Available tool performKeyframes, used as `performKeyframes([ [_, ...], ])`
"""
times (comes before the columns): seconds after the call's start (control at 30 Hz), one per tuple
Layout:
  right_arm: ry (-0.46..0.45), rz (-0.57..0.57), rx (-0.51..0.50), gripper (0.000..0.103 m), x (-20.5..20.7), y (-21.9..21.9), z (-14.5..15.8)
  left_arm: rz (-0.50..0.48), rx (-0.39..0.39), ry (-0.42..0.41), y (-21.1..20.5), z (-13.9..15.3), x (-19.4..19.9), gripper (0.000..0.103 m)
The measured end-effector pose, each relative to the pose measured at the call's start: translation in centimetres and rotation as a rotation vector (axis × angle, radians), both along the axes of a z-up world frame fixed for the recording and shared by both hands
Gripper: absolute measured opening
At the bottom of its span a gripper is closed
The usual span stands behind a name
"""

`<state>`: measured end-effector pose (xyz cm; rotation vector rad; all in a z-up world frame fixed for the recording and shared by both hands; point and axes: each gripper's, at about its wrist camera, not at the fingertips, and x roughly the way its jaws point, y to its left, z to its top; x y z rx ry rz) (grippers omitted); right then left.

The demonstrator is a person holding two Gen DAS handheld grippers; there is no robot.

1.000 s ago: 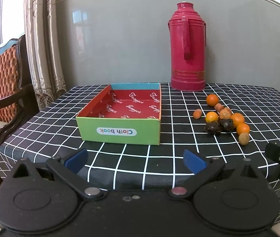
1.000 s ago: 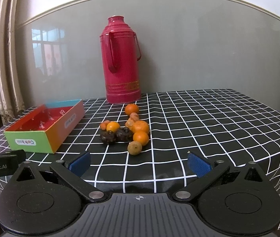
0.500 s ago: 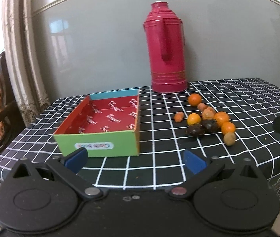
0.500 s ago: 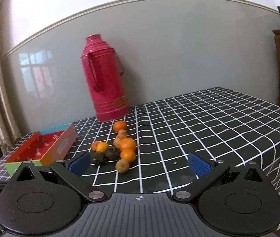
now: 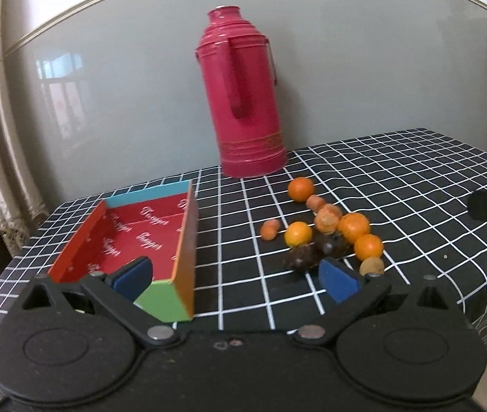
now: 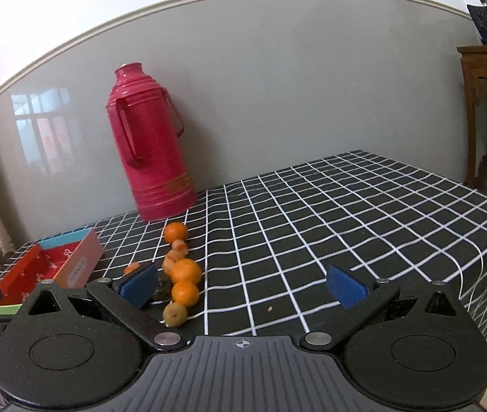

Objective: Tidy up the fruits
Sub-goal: 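Reach the left gripper to the brown round fruit and grasp it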

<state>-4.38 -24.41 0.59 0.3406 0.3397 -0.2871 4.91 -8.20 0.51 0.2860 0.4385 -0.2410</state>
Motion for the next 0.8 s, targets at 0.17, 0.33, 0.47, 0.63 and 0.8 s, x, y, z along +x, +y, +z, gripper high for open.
performKeyframes([
  [0.17, -0.002, -0.042, -0.073, 0.103, 1.3, -0.9, 0.7, -0.055, 0.073, -0.03, -1.8, -0.9, 0.4, 0.097],
  [0.33, -0.017, -0.084, -0.074, 0.103, 1.2, -1.9, -0.2, -0.117, 0.12, -0.034, -3.7, -2.2, 0.5, 0.097],
  [0.47, -0.026, -0.103, -0.037, 0.103, 0.7, -2.7, -0.5, -0.138, 0.104, -0.004, -5.1, -3.0, 0.9, 0.097],
  [0.63, -0.052, -0.142, -0.057, 0.103, 0.0, -3.2, -0.2, -0.17, 0.091, 0.032, -6.8, -4.2, 1.4, 0.097],
  [0.8, -0.052, -0.137, -0.025, 0.103, 0.0, -3.7, -0.2, -0.197, 0.046, 0.071, -7.5, -5.0, 1.7, 0.097],
])
